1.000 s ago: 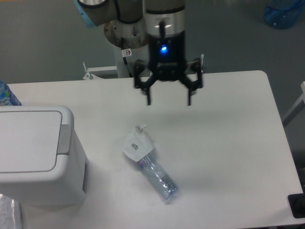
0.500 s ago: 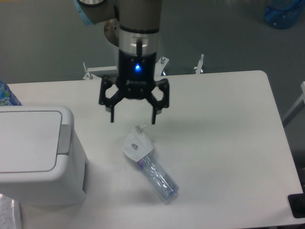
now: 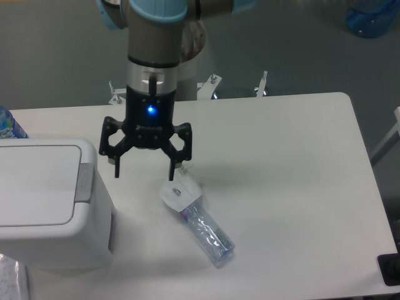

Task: Open the trash can
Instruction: 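Move the open gripper across the table toward the trash can lid, then lower the gripper onto the trash can lid edge and push it open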

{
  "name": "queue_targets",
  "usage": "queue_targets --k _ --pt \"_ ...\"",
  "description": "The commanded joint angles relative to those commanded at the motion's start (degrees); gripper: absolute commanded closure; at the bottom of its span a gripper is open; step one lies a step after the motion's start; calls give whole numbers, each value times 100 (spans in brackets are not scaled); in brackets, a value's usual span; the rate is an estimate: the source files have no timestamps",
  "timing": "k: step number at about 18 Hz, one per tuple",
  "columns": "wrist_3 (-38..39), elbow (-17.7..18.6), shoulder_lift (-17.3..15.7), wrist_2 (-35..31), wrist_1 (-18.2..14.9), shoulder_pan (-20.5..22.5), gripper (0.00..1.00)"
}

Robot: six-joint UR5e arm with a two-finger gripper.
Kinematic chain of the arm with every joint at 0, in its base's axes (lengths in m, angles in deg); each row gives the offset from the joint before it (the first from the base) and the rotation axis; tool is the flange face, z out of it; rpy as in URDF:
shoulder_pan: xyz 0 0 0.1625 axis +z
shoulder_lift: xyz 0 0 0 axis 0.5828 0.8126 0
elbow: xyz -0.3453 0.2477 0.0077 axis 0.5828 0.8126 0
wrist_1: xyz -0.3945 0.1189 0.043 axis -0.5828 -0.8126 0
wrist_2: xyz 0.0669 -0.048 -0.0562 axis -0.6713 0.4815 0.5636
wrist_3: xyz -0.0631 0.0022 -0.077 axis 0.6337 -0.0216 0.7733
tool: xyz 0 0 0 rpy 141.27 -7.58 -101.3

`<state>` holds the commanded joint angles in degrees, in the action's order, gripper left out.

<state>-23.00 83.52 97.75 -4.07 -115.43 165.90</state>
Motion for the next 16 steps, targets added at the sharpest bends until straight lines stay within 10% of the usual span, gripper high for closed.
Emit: queue_targets --k 16 --pt "220 18 123 0 9 -308 0"
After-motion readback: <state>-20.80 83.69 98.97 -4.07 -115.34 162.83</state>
